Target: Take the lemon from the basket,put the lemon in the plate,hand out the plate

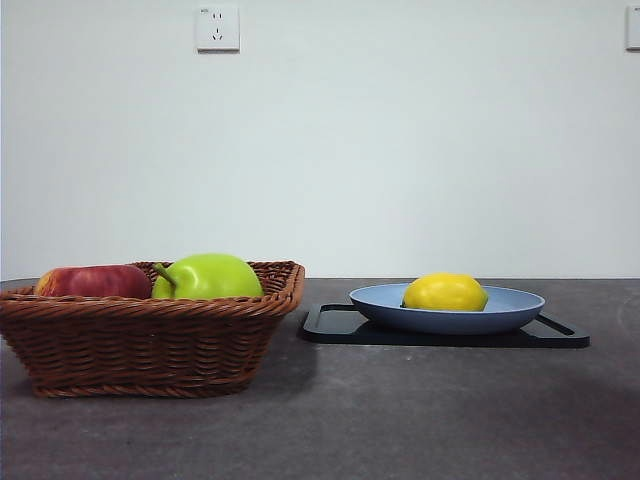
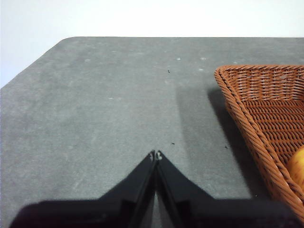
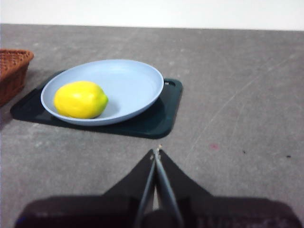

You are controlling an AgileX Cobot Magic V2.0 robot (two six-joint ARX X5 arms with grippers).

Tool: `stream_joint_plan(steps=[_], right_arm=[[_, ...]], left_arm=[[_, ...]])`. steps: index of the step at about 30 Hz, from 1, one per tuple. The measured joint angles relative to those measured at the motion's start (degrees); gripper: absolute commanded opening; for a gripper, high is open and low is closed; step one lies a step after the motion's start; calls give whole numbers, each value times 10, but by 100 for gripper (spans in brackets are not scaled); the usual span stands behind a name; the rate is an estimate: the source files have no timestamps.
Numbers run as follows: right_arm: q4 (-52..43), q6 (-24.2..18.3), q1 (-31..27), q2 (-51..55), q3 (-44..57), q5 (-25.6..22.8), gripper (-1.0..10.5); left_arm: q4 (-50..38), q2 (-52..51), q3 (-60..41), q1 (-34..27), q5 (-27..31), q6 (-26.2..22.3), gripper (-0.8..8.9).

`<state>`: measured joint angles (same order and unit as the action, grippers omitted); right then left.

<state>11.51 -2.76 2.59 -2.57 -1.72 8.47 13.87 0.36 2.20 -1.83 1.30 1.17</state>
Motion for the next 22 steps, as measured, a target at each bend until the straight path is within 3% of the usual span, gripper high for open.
stream_joint_plan(steps=[22], right_arm=[[-9,0,0,14,3,0,3]], left_arm=[[0,0,0,0,0,0,8]])
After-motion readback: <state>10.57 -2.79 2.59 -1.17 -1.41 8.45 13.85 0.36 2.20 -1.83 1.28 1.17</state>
